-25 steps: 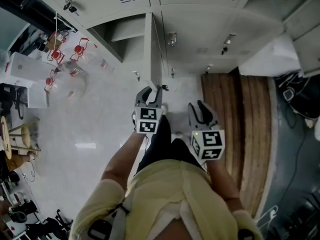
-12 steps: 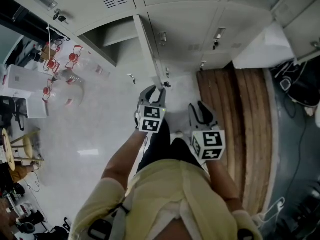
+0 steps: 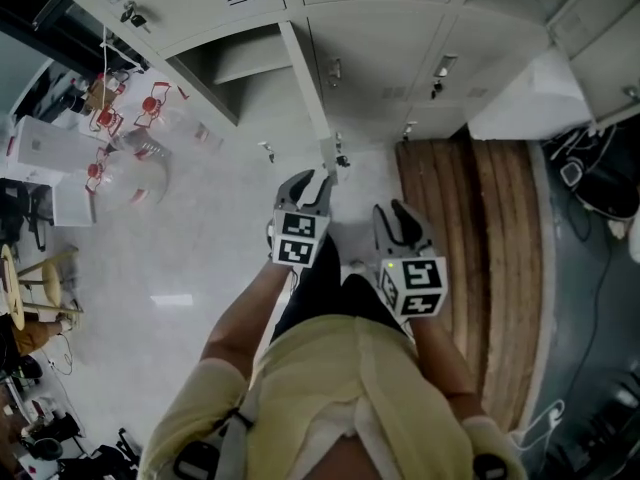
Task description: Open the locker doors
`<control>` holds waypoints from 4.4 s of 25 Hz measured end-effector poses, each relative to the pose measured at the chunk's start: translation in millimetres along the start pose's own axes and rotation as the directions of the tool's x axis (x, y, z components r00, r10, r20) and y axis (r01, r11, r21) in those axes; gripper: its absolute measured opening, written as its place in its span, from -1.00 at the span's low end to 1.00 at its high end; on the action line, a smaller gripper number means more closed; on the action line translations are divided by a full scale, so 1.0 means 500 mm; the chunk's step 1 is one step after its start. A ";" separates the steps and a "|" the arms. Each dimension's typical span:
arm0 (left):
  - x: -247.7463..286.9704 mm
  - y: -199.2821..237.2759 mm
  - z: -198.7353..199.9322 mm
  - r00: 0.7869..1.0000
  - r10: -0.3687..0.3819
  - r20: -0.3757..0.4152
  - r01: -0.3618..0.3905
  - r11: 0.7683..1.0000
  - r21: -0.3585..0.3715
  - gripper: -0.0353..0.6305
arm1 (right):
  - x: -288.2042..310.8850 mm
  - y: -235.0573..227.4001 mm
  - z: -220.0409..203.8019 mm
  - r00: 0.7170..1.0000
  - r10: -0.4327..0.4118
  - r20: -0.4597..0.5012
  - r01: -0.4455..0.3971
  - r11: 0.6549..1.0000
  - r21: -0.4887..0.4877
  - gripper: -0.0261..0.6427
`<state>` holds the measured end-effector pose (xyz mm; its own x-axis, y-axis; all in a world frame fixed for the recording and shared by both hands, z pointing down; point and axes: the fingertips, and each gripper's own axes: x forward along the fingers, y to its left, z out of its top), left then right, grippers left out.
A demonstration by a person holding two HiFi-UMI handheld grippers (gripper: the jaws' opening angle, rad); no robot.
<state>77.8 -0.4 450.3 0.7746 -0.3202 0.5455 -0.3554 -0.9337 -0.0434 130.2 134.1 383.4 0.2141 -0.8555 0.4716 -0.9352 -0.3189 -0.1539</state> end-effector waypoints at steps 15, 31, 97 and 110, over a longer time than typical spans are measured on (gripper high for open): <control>-0.164 0.162 -0.062 0.989 0.145 0.028 -0.137 0.973 -0.186 -0.57 | 0.094 0.189 0.002 0.982 0.181 -0.061 -0.184 0.981 -0.057 -0.58; -0.305 0.448 -0.211 0.971 0.238 0.005 -0.224 0.923 -0.313 -0.57 | 0.330 0.482 -0.070 0.934 0.257 -0.246 -0.299 0.942 -0.150 -0.58; 0.135 0.725 -0.771 0.939 0.310 -0.148 -0.343 0.824 -0.451 -0.57 | 1.233 0.375 -0.579 0.942 -0.044 -0.333 -0.010 0.987 -0.158 -0.61; 0.126 0.707 -0.788 0.941 0.300 -0.159 -0.339 0.818 -0.465 -0.57 | 1.260 0.392 -0.569 0.947 -0.042 -0.320 -0.022 0.981 -0.194 -0.61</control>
<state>-205.2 -287.3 799.2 0.5389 -0.5556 0.6332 -0.7966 -0.5806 0.1685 1.6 -351.1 897.3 0.1521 -0.6658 0.7305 -0.9766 -0.2148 0.0076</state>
